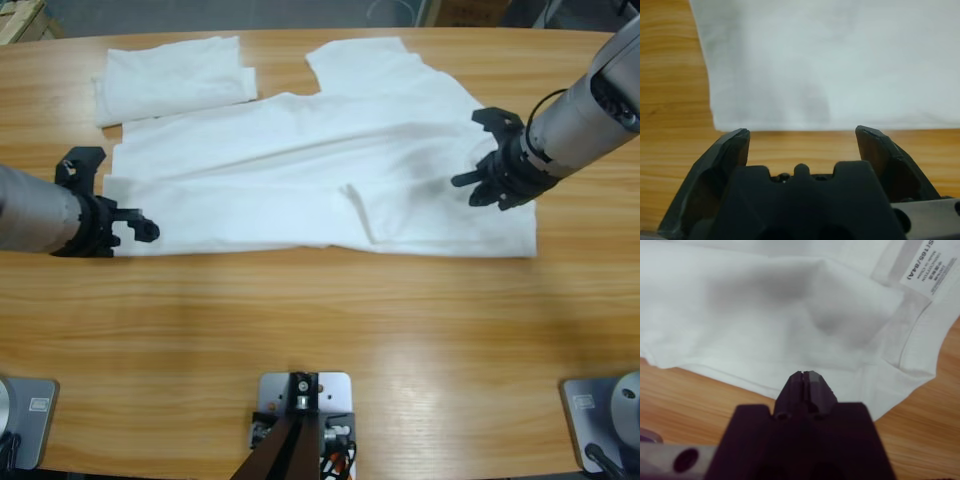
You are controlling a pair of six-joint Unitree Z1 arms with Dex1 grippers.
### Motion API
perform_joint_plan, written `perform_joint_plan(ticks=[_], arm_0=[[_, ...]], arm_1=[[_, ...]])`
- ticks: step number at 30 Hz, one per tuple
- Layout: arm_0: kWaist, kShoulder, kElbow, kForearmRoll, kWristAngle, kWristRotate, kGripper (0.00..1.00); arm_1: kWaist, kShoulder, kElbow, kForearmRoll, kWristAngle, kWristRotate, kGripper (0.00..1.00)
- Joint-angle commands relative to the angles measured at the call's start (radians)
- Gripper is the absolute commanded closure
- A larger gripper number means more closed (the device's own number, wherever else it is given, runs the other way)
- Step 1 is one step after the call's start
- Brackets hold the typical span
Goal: Fold clothes
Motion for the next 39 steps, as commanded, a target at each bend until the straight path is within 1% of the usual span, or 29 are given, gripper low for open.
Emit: perform_joint_plan(ticks=[1, 2, 3, 7, 11, 13, 16, 18, 21, 24, 27, 30, 33, 36, 37, 39], arm_0=[[0.012, 0.119, -0.001, -0.056, -0.004, -0.116, 0.832], [0.014, 0.125, -0.003, -0.057, -0.003, -0.111, 0.971], [0.019, 0.131, -0.005, -0.058, -0.004, -0.102, 1.0], [0.039, 0.152, -0.004, -0.059, -0.003, -0.064, 1.0], [0.067, 0.138, -0.003, -0.081, 0.004, 0.001, 1.0], [0.104, 0.166, 0.0, -0.126, -0.041, 0.109, 1.0], [0.174, 0.187, 0.04, -0.227, -0.153, 0.191, 1.0], [0.195, 0.192, 0.064, -0.263, -0.165, 0.207, 1.0], [0.202, 0.195, 0.09, -0.289, -0.176, 0.213, 1.0], [0.225, 0.211, 0.136, -0.344, -0.226, 0.23, 1.0], [0.226, 0.22, 0.163, -0.35, -0.245, 0.239, 1.0], [0.221, 0.195, 0.207, -0.347, -0.257, 0.236, 1.0], [0.18, 0.164, 0.246, -0.327, -0.274, 0.23, 1.0], [0.105, 0.133, 0.275, -0.304, -0.306, 0.219, 1.0], [0.089, 0.138, 0.273, -0.277, -0.307, 0.181, 1.0], [0.084, 0.156, 0.256, -0.215, -0.328, 0.113, 1.0]], arm_1=[[0.021, 0.093, 0.008, -0.016, -0.013, 0.026, 1.0], [0.021, 0.092, 0.008, -0.016, -0.013, 0.026, 1.0], [0.021, 0.09, 0.008, -0.016, -0.013, 0.026, 1.0], [0.021, 0.094, 0.008, -0.016, -0.012, 0.024, 1.0], [0.021, 0.093, 0.008, -0.016, -0.01, 0.021, 1.0], [0.021, 0.097, 0.009, -0.016, -0.01, 0.02, 1.0], [0.021, 0.101, 0.013, -0.016, -0.01, 0.019, 1.0], [0.021, 0.108, 0.02, -0.016, -0.01, 0.016, 1.0], [0.021, 0.115, 0.031, -0.024, -0.009, 0.015, 1.0], [0.021, 0.139, 0.036, -0.028, -0.001, 0.018, 1.0], [0.021, 0.151, 0.045, -0.024, 0.007, 0.037, 1.0], [0.021, 0.148, 0.06, -0.001, 0.009, 0.075, 1.0], [0.021, 0.148, 0.082, 0.023, 0.019, 0.092, 1.0], [0.023, 0.151, 0.095, 0.055, 0.035, 0.123, 1.0], [0.023, 0.158, 0.092, 0.072, 0.048, 0.145, 1.0], [0.027, 0.172, 0.09, 0.101, 0.076, 0.174, 1.0]])
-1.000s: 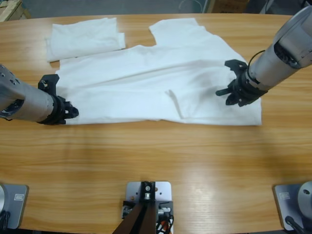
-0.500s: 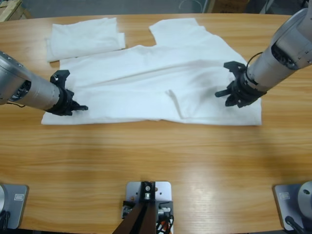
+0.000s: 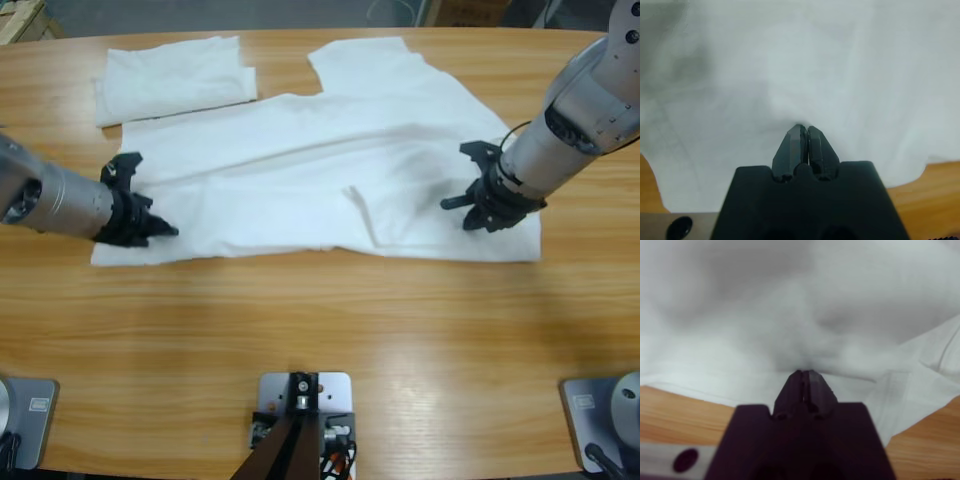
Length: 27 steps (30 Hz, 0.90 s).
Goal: Fold clothes
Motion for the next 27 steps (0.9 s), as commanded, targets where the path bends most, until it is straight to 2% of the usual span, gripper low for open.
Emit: perform_joint_plan(ticks=[1, 6, 9, 12, 16, 17, 18, 19, 20, 21, 22, 23, 24, 25, 26, 27], arm_0=[[-0.105, 0.07, 0.087, 0.164, -0.077, -0.118, 1.0], [-0.114, 0.062, 0.039, 0.289, -0.101, -0.132, 1.0], [-0.119, 0.07, 0.014, 0.36, -0.17, -0.126, 1.0], [-0.143, 0.059, -0.033, 0.465, -0.187, -0.122, 1.0], [-0.145, 0.005, -0.04, 0.481, -0.18, -0.135, 1.0], [-0.145, -0.017, -0.042, 0.482, -0.176, -0.136, 1.0], [-0.143, -0.047, -0.044, 0.481, -0.17, -0.138, 1.0], [-0.14, -0.078, -0.051, 0.481, -0.16, -0.139, 1.0], [-0.14, -0.112, -0.061, 0.482, -0.14, -0.14, 0.872], [-0.14, -0.15, -0.074, 0.48, -0.124, -0.139, 0.334], [-0.14, -0.196, -0.091, 0.481, -0.095, -0.139, 0.043], [-0.131, -0.259, -0.096, 0.479, -0.052, -0.147, 0.006], [-0.094, -0.322, -0.099, 0.475, -0.028, -0.171, 0.004], [-0.032, -0.379, -0.099, 0.469, -0.025, -0.186, 0.004], [0.033, -0.421, -0.095, 0.452, -0.027, -0.18, 0.004], [0.099, -0.442, -0.094, 0.429, -0.037, -0.167, 0.004]], arm_1=[[0.025, 0.073, 0.06, 0.095, 0.085, 0.097, 1.0], [0.113, 0.032, 0.075, 0.171, 0.104, 0.164, 1.0], [0.116, -0.002, 0.093, 0.211, 0.139, 0.181, 1.0], [0.095, -0.04, 0.078, 0.274, 0.122, 0.18, 1.0], [0.075, -0.107, 0.077, 0.283, 0.081, 0.183, 1.0], [0.075, -0.127, 0.073, 0.302, 0.059, 0.189, 0.807], [0.075, -0.145, 0.054, 0.344, 0.032, 0.192, 0.386], [0.075, -0.165, 0.017, 0.393, 0.003, 0.192, 0.162], [0.075, -0.191, -0.035, 0.441, -0.027, 0.191, 0.042], [0.075, -0.216, -0.098, 0.489, -0.055, 0.187, 0.003], [0.075, -0.233, -0.168, 0.528, -0.069, 0.172, 0.0], [0.074, -0.246, -0.237, 0.545, -0.074, 0.144, 0.0], [0.059, -0.248, -0.323, 0.549, -0.071, 0.095, 0.0], [0.034, -0.231, -0.388, 0.549, -0.04, 0.037, 0.04], [-0.005, -0.19, -0.45, 0.55, 0.051, -0.046, 0.151], [-0.051, -0.128, -0.514, 0.574, 0.127, -0.098, 0.17]])
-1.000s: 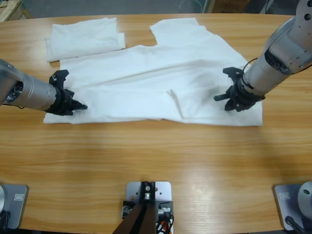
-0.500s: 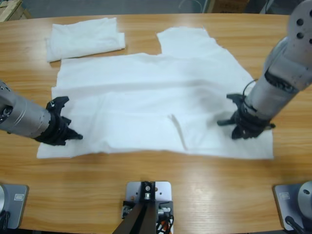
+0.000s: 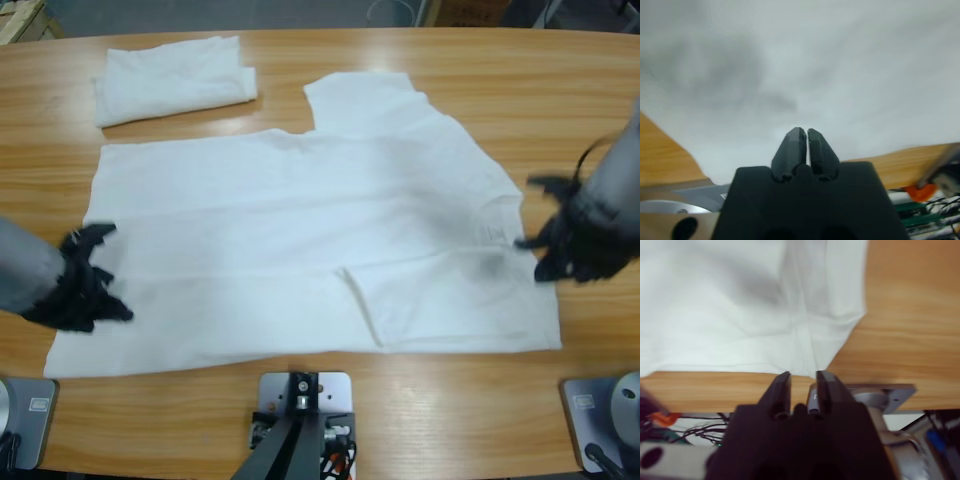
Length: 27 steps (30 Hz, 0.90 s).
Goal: Fold clothes
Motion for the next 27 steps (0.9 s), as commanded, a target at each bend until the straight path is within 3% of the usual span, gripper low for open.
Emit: perform_joint_plan(ticks=[1, 5, 10, 16, 21, 27], arm_0=[[0.301, -0.3, -0.011, -0.058, 0.046, -0.005, 0.004], [0.496, -0.299, -0.011, -0.119, -0.081, 0.154, 0.004], [0.546, -0.291, -0.01, -0.141, -0.107, 0.306, 0.003], [0.692, -0.289, -0.001, -0.131, -0.185, 0.313, 0.0], [0.697, -0.291, 0.007, -0.126, -0.19, 0.314, 0.0], [0.697, -0.26, 0.004, -0.128, -0.196, 0.313, 0.0]], arm_1=[[-0.17, 0.125, -0.384, 0.092, 0.212, -0.3, 0.17], [-0.31, 0.311, -0.591, 0.13, 0.308, -0.418, 0.171], [-0.388, 0.542, -0.906, 0.158, 0.435, -0.483, 0.17], [-0.408, 0.836, -1.239, 0.212, 0.5, -0.538, 0.174], [-0.468, 1.016, -1.454, 0.227, 0.578, -0.539, 0.17], [-0.472, 1.115, -1.585, 0.219, 0.609, -0.545, 0.161]])
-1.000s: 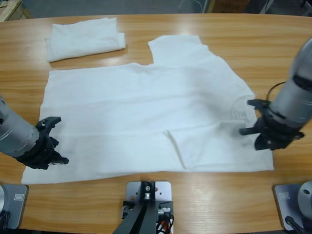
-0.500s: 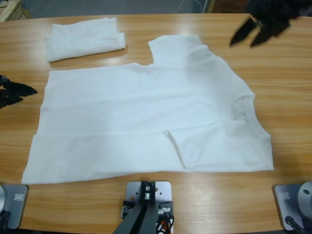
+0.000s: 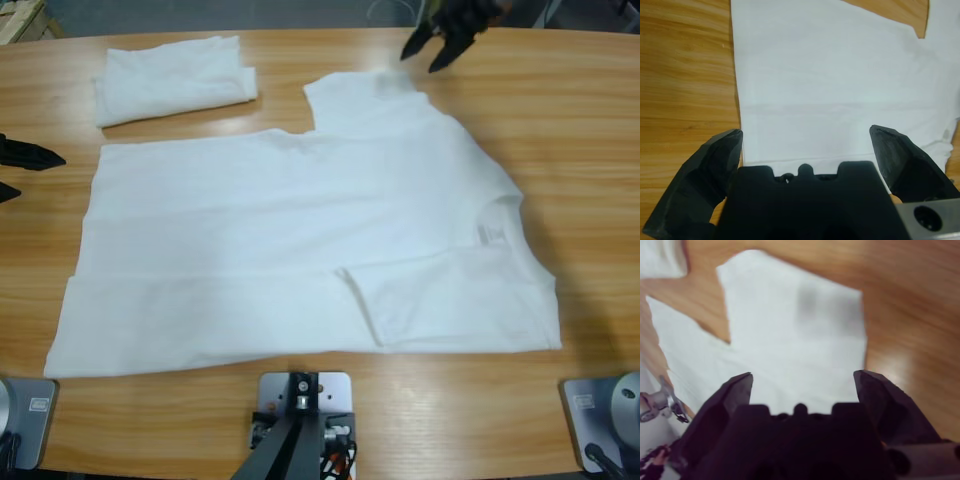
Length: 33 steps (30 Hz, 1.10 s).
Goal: Fold clothes
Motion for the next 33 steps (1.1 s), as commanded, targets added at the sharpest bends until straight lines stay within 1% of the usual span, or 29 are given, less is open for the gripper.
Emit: perform_joint_plan(ticks=[1, 5, 9, 10, 11, 12, 13, 14, 15, 17, 18, 23, 27, 30, 33], arm_0=[[0.007, 0.025, 0.025, 0.002, -0.022, 0.012, 0.0], [0.007, 0.029, 0.027, 0.002, -0.025, 0.012, 0.0], [0.007, 0.049, 0.035, -0.004, -0.03, 0.015, 0.0], [0.007, 0.054, 0.036, -0.006, -0.033, 0.015, 0.0], [0.007, 0.059, 0.036, -0.01, -0.036, 0.015, 0.0], [0.007, 0.065, 0.036, -0.014, -0.038, 0.015, 0.0], [0.006, 0.071, 0.035, -0.019, -0.04, 0.015, 0.0], [0.002, 0.077, 0.035, -0.023, -0.044, 0.015, 0.0], [-0.002, 0.081, 0.035, -0.027, -0.049, 0.015, 0.0], [-0.006, 0.084, 0.04, -0.031, -0.06, 0.015, 0.0], [-0.006, 0.081, 0.044, -0.032, -0.06, 0.015, 0.0], [-0.008, 0.084, 0.06, -0.049, -0.069, 0.015, 0.0], [-0.016, 0.074, 0.066, -0.052, -0.072, 0.015, 0.0], [-0.016, 0.057, 0.073, -0.052, -0.072, 0.015, 0.0], [-0.016, 0.057, 0.087, -0.068, -0.075, 0.007, 0.0]], arm_1=[[-0.01, 0.185, -0.212, 0.005, 0.049, -0.028, 0.161], [-0.003, 0.22, -0.266, -0.009, 0.062, -0.054, 0.162], [0.002, 0.251, -0.28, -0.021, 0.101, -0.067, 0.166], [0.006, 0.253, -0.279, -0.018, 0.103, -0.069, 0.196], [0.01, 0.25, -0.278, -0.009, 0.099, -0.072, 0.324], [0.012, 0.241, -0.277, 0.001, 0.093, -0.08, 0.504], [0.012, 0.236, -0.274, 0.006, 0.087, -0.088, 0.589], [0.011, 0.236, -0.272, 0.006, 0.081, -0.094, 0.601], [0.008, 0.238, -0.271, 0.006, 0.08, -0.101, 0.664], [0.003, 0.237, -0.268, 0.007, 0.069, -0.135, 0.971], [-0.001, 0.235, -0.268, 0.009, 0.057, -0.153, 1.0], [-0.032, 0.209, -0.258, 0.042, 0.002, -0.164, 1.0], [-0.033, 0.186, -0.261, 0.067, -0.046, -0.165, 1.0], [-0.033, 0.145, -0.261, 0.091, -0.065, -0.176, 1.0], [-0.033, 0.071, -0.258, 0.094, -0.043, -0.184, 1.0]])
